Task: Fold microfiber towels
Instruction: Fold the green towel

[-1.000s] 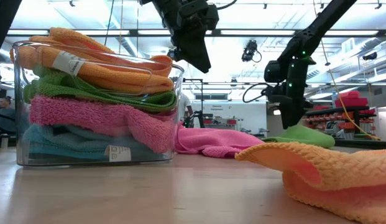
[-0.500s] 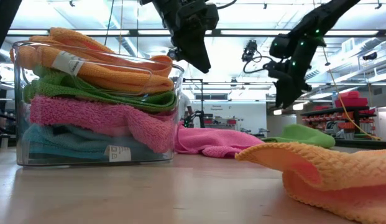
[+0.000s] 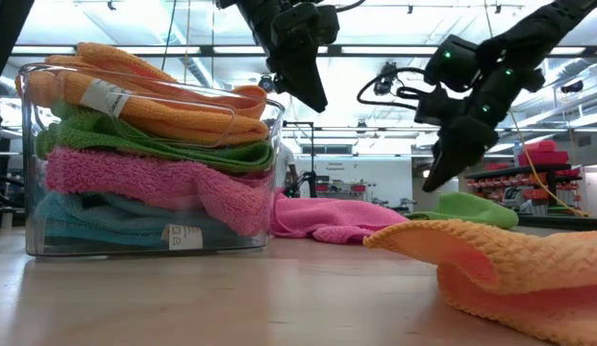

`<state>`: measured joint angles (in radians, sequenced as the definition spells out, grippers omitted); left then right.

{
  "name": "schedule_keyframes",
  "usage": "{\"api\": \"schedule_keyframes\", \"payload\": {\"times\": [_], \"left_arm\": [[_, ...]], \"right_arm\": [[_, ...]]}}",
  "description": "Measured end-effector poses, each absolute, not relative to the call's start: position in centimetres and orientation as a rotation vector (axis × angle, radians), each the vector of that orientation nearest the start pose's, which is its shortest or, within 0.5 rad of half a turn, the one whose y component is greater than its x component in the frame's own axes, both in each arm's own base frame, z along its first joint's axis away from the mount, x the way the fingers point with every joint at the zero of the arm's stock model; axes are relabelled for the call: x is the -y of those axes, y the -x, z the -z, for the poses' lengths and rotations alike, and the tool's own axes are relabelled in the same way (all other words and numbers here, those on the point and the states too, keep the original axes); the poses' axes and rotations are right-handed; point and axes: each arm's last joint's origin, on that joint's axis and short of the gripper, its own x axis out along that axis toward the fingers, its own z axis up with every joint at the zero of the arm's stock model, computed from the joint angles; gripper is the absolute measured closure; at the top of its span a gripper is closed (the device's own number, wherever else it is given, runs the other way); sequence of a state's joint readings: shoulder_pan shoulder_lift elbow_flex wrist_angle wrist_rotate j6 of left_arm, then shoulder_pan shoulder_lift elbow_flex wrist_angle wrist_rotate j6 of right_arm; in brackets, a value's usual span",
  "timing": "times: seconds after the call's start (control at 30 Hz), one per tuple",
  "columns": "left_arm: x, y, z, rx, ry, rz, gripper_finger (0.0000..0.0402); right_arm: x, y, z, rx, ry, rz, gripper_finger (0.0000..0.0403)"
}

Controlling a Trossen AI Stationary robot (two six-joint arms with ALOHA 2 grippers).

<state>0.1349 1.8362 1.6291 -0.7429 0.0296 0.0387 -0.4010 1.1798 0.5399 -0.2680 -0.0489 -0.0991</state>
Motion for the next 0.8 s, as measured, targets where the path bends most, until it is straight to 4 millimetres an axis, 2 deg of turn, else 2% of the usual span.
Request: {"api": "schedule_keyframes", "payload": {"times": [0.13, 0.23, 0.3, 0.4, 0.53, 0.63, 0.8], "left_arm": [[-5.2, -39.4, -28.8, -0.952, 0.043, -0.078, 0.0294], [-5.2, -39.4, -28.8, -0.952, 0.043, -0.078, 0.0294], [-5.2, -39.4, -28.8, -0.953, 0.043, -0.078, 0.0294], [-5.2, -39.4, -28.8, -0.954, 0.043, -0.078, 0.0294], [-5.2, -39.3, -28.7, -0.958, 0.043, -0.078, 0.0294], [-5.2, -39.3, -28.7, -0.960, 0.043, -0.077, 0.0294], [-5.2, -39.3, -28.7, -0.971, 0.013, -0.061, 0.0294]], "right_arm": [[7.0, -19.4, -16.5, -0.958, -0.043, 0.339, 0.0191], [7.3, -18.8, -16.8, -1.005, -0.114, 0.572, 0.0180], [8.1, -18.4, -17.3, -0.994, -0.247, 0.661, 0.0180], [9.5, -17.6, -17.4, -0.956, -0.509, 0.584, 0.0189], [11.4, -15.6, -17.1, -0.962, -0.741, 0.675, 0.0203], [12.8, -14.5, -17.5, -0.942, -0.834, 0.700, 0.0205], [15.5, -13.6, -20.8, -0.882, -0.876, 0.808, 0.0194]]}}
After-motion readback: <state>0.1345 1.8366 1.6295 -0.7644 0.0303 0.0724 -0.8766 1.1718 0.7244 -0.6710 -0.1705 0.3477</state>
